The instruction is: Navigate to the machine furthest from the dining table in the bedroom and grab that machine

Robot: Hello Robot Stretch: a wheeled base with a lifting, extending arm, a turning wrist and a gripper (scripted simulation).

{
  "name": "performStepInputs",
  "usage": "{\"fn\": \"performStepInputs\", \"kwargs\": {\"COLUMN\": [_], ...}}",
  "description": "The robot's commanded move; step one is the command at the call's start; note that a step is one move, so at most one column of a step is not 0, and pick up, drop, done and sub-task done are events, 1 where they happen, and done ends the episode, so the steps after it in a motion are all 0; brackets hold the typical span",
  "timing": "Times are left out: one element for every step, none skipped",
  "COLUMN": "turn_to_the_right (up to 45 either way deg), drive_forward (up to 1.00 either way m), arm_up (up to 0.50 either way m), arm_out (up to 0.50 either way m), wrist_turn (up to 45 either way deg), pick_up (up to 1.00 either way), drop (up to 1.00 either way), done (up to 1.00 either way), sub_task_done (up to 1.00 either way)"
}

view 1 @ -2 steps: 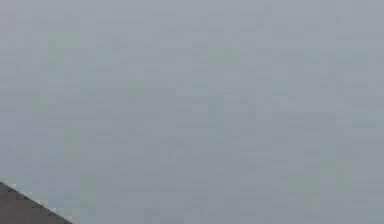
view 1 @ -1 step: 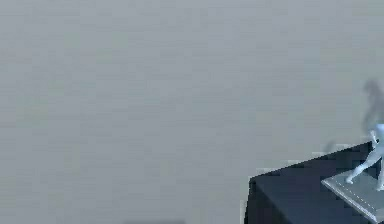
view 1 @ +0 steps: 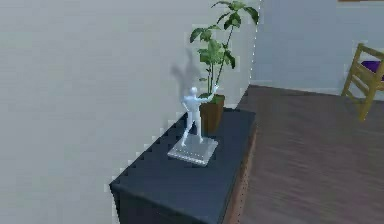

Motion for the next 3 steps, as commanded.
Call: {"fn": "performStepInputs", "kwargs": {"turn_to_the_right": [42.0,0.0,-15.0], "drive_forward": [0.0,0.4,0.0], "arm_up": [0.0,0.0,0.0], "arm_out": [0.0,0.0,0.0], "wrist_turn": [0.0,0.0,0.0], "pick_up": [0.0,0.0,0.0], "drop": [0.0,0.0,0.0], "done": [0.0,0.0,0.0], "sub_task_done": [0.0,0.0,0.0]}}
